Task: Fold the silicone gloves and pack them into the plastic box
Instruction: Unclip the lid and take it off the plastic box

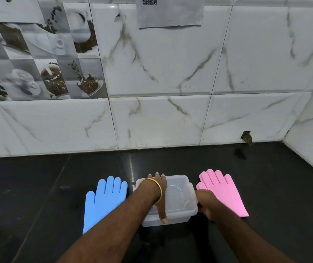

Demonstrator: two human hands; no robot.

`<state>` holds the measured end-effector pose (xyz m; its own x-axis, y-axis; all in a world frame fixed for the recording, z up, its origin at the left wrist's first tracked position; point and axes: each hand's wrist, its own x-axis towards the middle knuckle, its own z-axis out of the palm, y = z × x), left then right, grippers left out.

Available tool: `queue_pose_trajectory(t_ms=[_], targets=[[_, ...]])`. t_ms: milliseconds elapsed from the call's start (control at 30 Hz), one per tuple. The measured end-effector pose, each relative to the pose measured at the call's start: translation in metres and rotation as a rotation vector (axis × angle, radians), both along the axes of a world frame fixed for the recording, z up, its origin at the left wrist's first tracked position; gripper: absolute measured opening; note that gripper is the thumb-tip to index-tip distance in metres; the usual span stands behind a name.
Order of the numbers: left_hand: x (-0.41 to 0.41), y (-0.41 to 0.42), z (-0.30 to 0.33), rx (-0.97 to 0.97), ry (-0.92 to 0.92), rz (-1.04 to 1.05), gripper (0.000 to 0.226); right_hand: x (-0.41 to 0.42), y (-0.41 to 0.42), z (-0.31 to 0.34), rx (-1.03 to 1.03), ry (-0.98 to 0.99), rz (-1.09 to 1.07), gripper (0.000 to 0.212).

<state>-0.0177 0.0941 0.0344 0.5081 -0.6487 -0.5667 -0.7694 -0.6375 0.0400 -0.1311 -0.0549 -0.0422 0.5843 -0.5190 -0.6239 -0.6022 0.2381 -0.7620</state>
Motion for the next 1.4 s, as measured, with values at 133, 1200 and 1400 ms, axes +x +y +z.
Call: queue_pose_trajectory(t_ms=[133,1200,1400], targets=[[0.004,0.011,-0.004,-0.06,0.019,-0.004,0.137,0.004,0.0,0.002,-0.334,0.042,0.037,0.011],[0.004,0.11,-0.092,-0.938,0.663,1.309,0.01,0.096,0.111,0.057,-1.192,0.253,1.43,0.119],[0.003,0.107,-0.093,-0.918,0.609,1.298,0.008,0.095,0.111,0.062,-1.154,0.246,1.429,0.115]])
